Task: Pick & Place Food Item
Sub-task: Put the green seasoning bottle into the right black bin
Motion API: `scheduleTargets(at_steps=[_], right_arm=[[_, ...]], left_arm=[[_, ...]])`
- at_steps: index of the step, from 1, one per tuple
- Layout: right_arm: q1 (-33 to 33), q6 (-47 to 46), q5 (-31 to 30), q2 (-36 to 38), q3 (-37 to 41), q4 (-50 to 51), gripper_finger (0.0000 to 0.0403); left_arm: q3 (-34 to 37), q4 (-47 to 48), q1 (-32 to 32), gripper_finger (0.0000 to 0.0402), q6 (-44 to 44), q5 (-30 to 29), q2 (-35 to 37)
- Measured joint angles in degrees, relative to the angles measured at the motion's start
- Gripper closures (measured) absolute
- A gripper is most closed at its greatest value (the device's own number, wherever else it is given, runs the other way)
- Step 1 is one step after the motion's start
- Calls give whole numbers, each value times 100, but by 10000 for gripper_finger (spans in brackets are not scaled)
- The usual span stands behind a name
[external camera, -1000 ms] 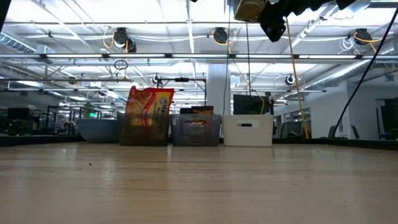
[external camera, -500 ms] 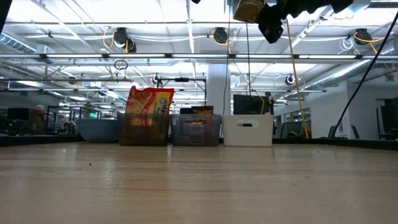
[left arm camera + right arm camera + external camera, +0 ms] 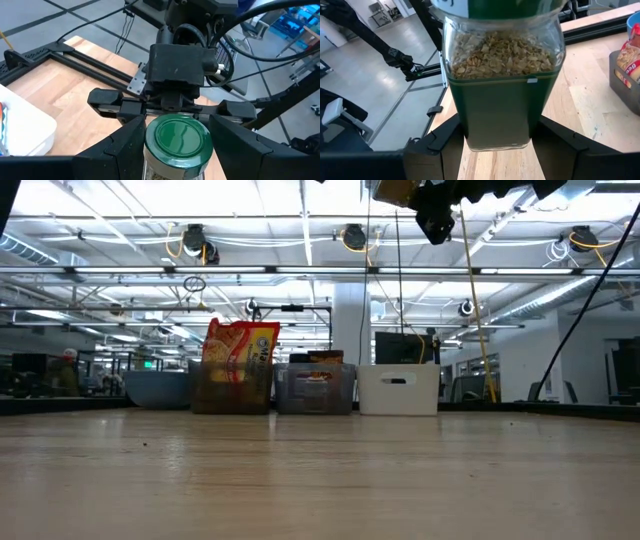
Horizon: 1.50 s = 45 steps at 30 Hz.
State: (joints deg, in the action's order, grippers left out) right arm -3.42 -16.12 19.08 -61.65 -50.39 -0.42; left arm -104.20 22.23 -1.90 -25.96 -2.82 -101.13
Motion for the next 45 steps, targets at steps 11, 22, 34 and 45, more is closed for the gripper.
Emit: scheduleTargets(at_steps=[11, 22, 34, 45], right_arm=[[0, -7, 61, -15, 11, 76, 212], [-2, -7, 42, -15, 15, 68, 212], [0, -76, 69, -17, 20, -167, 212], [0, 35, 204, -17, 22, -152, 212]], left_arm=[[-5, 269, 2, 114, -11, 255, 16], [-15, 115, 34, 4, -564, 315, 25], [-15, 513, 34, 34, -91, 55, 25], [-20, 458, 106, 71, 186, 123, -19]])
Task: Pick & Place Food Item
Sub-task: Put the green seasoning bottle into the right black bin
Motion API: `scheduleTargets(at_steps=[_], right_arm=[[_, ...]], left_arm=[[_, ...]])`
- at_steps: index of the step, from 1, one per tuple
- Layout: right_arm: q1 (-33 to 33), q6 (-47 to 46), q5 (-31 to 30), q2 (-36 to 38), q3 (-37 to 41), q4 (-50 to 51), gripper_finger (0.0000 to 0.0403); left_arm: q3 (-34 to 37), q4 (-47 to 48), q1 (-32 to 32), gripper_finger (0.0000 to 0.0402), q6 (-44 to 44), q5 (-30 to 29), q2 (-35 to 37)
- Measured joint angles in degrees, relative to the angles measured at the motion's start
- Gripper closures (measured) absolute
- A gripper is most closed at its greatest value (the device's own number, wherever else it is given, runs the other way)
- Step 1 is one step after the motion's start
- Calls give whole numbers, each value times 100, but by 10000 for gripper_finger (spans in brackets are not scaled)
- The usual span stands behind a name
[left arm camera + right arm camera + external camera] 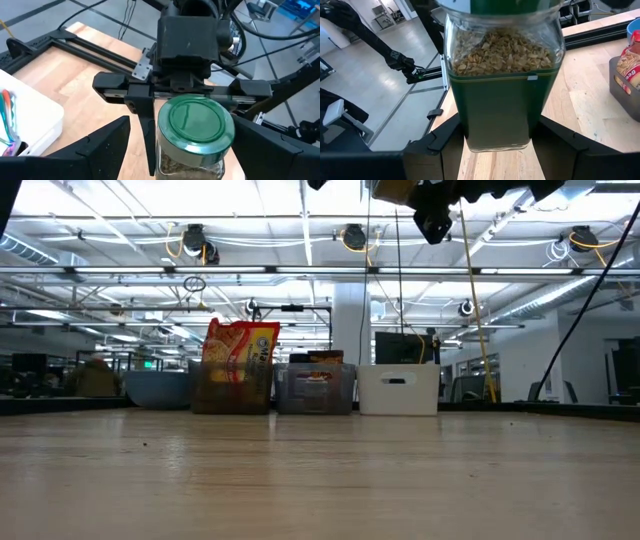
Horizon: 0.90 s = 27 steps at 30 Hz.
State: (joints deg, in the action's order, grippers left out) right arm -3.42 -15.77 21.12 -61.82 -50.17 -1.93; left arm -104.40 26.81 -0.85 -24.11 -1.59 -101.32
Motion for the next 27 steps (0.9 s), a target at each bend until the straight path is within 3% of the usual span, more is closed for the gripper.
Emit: scheduleTargets(at_steps=[27], right_arm=[[0, 61, 7, 0, 2, 2, 212]], left_arm=[[0, -457, 56, 128, -167, 606, -310]])
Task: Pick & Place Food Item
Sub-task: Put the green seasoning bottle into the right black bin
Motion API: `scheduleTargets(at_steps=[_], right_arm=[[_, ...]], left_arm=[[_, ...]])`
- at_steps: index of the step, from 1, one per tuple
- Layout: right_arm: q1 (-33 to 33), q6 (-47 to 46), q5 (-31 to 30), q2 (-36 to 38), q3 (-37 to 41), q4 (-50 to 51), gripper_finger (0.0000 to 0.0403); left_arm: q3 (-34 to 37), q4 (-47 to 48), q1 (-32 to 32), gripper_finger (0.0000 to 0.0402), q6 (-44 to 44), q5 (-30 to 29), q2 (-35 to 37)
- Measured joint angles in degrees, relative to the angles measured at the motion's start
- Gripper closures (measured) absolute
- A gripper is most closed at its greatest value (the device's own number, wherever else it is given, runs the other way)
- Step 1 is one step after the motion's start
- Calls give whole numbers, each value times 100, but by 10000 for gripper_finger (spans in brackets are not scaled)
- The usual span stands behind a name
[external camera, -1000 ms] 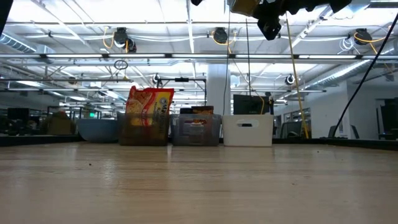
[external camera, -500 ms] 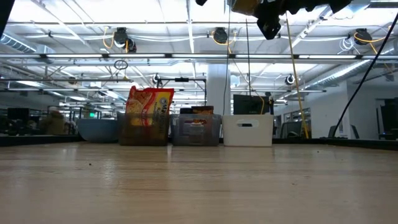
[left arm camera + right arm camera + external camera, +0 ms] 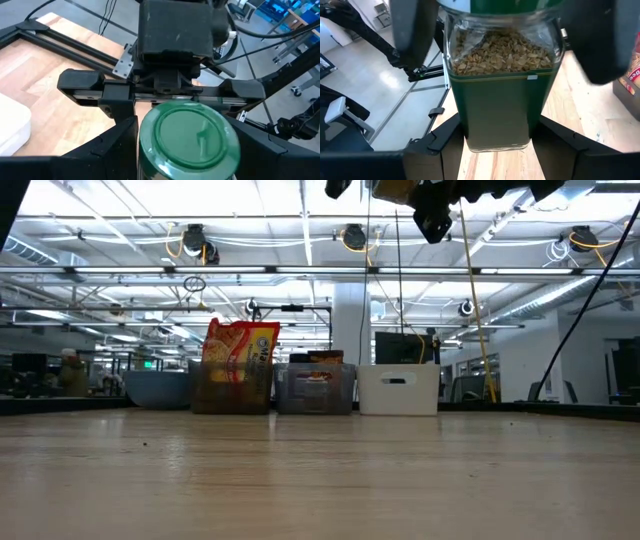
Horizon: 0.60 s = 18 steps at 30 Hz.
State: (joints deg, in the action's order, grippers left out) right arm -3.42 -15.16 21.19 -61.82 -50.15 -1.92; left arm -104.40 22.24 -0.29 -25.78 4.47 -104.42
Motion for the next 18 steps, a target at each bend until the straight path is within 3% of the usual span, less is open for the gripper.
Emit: scheduleTargets(at_steps=[18], right_arm=[[0, -20, -4, 0, 0, 29, 212]], left_arm=[[0, 18, 76, 128, 0, 59, 2]])
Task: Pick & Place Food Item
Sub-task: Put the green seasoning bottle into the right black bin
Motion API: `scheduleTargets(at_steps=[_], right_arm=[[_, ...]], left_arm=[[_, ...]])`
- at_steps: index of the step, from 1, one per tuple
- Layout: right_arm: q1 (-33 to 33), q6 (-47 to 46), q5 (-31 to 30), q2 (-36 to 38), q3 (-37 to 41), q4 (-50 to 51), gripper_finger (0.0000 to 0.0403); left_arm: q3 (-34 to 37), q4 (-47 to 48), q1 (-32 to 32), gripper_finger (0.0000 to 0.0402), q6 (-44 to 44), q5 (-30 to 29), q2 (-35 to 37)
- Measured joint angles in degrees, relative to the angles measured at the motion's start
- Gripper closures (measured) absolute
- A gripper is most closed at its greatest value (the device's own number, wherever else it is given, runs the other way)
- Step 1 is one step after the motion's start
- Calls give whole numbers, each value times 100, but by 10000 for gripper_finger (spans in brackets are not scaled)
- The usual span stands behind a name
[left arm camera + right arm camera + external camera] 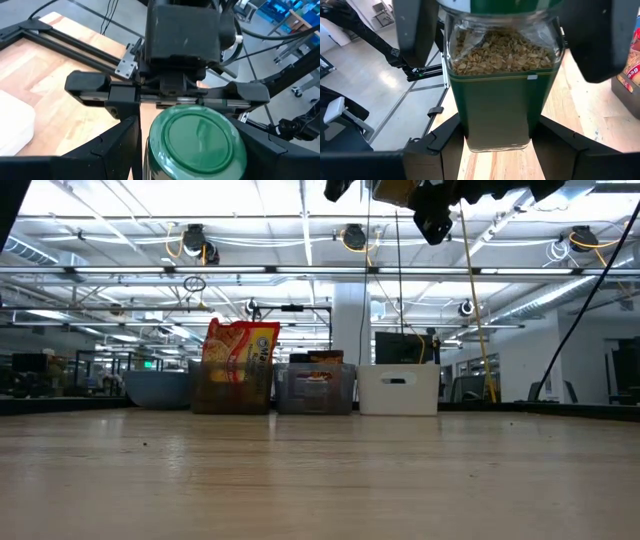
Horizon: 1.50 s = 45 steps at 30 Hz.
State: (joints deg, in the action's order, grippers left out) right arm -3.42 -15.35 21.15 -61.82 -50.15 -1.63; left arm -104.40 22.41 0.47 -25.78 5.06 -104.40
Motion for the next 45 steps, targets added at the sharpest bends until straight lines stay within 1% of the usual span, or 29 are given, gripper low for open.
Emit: scheduleTargets(at_steps=[6, 9, 12, 17, 21, 24, 27, 29, 34, 38, 45], right_arm=[[0, 1, 0, -2, 0, 19, 212], [-1, -1, 2, -2, 0, 27, 212], [-2, -4, 0, -2, 0, 82, 212], [-10, -26, 64, -2, 0, 132, 212], [-11, -35, 118, -4, 0, 153, 212], [-11, -22, 150, -4, 0, 146, 212], [-11, -23, 231, -7, 3, 190, 212], [-11, -24, 250, -11, 4, 172, 212], [-11, 0, 275, -9, 4, 185, 212], [-8, 24, 329, -58, 7, 190, 212], [-1, 22, 380, -135, 9, 108, 212]], left_arm=[[0, 51, 8, 129, -5, 5, 0], [0, 71, 60, 129, -39, 161, 0], [0, 152, 178, 129, -196, 504, 0], [0, 280, 477, 128, -545, 1372, 50], [-56, 380, 615, 128, -607, 1765, 53], [-233, 672, 616, 128, -400, 1686, 54], [-474, 1182, 580, 128, -138, 1418, 55], [-584, 1353, 553, 128, 22, 1248, 55], [-616, 1400, 535, 128, 132, 1163, 55], [-619, 1358, 511, 128, 105, 1303, -46], [-612, 1219, 448, 128, 122, 1291, -179]])
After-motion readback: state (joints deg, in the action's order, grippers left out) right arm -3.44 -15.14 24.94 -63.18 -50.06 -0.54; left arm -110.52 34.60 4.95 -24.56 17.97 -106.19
